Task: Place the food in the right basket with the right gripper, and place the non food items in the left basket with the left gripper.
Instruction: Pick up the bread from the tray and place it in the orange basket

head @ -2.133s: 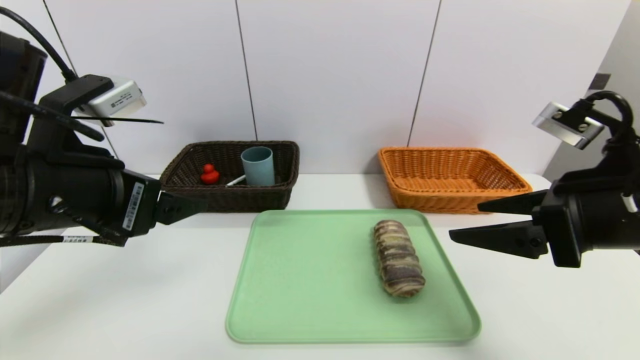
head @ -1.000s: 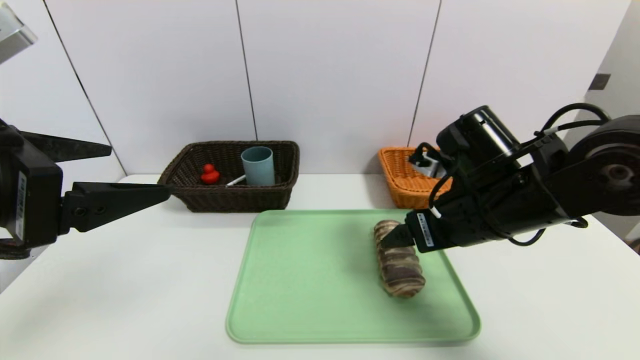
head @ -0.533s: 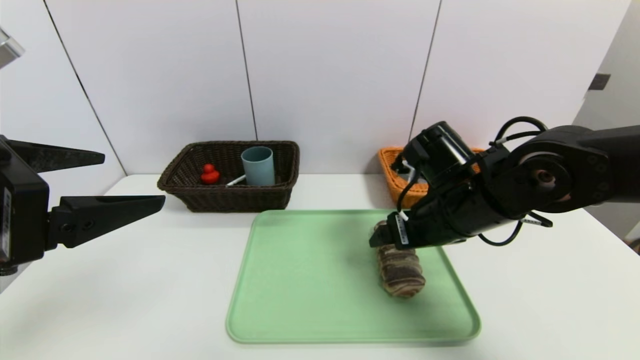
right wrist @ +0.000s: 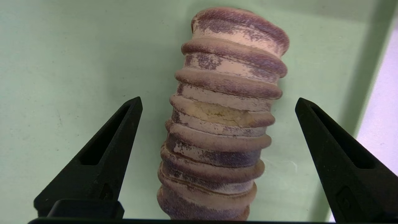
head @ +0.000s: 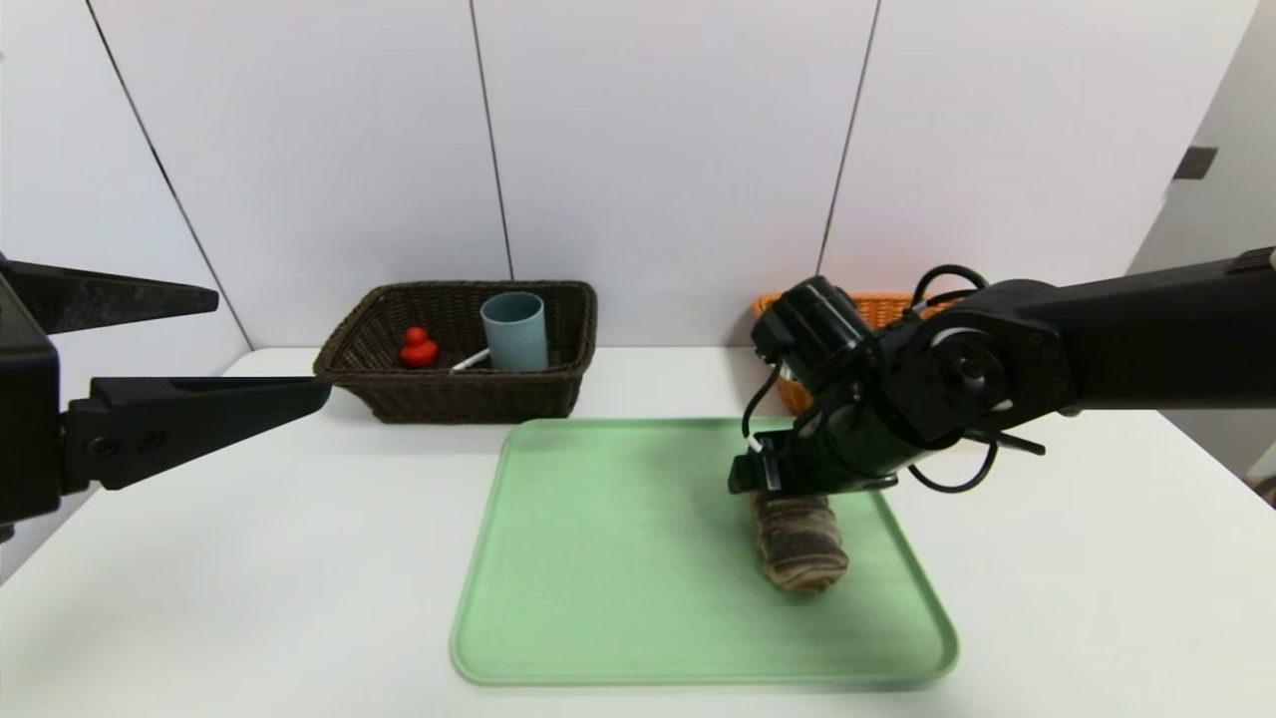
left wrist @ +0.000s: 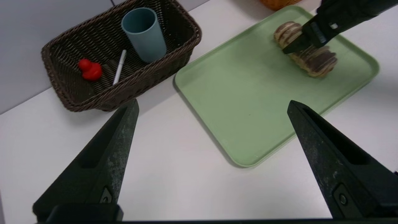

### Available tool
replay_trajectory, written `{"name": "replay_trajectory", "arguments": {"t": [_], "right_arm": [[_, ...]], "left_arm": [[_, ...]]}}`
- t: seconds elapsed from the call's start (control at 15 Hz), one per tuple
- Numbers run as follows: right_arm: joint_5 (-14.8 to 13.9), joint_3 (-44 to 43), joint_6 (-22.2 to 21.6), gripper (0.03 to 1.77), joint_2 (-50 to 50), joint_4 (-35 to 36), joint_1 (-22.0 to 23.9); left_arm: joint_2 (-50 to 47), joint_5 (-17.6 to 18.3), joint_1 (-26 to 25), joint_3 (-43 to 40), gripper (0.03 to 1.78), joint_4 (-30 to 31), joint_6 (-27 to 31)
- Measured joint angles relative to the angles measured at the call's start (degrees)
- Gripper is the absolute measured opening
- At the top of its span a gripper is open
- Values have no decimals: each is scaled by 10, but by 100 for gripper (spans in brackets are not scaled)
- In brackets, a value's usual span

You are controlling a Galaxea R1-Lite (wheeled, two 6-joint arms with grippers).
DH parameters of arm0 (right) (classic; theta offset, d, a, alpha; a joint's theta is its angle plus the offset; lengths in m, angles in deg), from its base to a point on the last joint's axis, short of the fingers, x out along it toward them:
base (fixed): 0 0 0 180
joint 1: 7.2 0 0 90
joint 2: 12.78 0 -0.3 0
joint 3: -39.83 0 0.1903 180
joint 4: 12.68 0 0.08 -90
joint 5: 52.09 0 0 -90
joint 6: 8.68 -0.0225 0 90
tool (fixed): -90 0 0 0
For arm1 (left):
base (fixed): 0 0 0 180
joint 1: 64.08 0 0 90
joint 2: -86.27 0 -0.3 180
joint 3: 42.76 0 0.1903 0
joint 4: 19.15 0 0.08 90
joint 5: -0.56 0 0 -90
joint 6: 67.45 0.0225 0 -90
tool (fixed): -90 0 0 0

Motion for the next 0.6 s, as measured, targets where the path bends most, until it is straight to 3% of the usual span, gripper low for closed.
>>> {"name": "replay_trajectory", "arguments": {"t": [0.27,0.33,0.6], "right_arm": [[-1,-2,0,170,14,-7,1],[-1,-1,1,163,16,-6,1],[2,-1,0,102,24,-7,0]], "left_arm": [[1,19,1,4,169,13,1],[1,19,1,4,169,13,1],[2,18,1,2,169,13,2]]}}
